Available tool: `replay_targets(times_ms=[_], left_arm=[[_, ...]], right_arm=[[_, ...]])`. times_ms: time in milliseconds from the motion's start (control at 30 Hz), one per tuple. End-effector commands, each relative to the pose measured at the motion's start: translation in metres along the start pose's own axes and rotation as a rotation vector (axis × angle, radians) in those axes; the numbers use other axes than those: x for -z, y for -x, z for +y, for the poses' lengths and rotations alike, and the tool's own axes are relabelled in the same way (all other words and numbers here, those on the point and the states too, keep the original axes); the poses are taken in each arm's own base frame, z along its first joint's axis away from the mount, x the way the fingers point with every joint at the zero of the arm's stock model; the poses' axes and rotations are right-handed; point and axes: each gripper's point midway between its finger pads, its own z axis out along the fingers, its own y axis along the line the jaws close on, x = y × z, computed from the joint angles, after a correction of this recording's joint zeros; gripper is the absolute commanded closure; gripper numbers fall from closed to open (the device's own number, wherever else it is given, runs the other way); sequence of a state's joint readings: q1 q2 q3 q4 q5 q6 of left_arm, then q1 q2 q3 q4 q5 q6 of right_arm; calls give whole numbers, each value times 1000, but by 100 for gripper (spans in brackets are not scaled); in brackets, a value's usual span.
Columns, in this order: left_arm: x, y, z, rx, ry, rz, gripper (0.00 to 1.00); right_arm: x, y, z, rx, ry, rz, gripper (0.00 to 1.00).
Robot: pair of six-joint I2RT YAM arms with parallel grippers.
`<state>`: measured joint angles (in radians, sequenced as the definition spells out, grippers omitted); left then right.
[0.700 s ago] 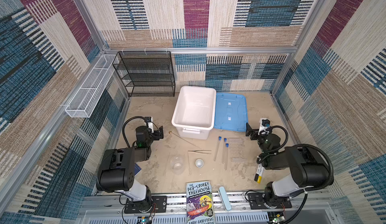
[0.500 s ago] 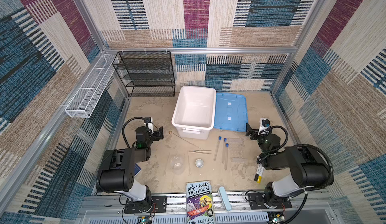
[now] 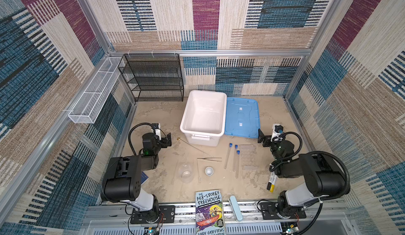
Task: Organize the chemistry lab equipment
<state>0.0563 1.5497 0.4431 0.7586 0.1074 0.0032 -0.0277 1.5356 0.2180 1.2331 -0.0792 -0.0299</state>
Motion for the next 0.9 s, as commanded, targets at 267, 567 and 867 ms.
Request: replay_targets(times_ms=[267, 567, 867], left_arm=[[1, 10, 0, -16, -2, -36, 1], [11, 20, 7, -1, 47, -68, 1], [65, 81, 13, 173, 108, -143, 1]], right_arm=[[-1, 9, 0, -5, -1, -31, 1], [-2, 26, -3, -12, -20, -29, 1], [-2, 64, -12, -226, -72, 12, 1]])
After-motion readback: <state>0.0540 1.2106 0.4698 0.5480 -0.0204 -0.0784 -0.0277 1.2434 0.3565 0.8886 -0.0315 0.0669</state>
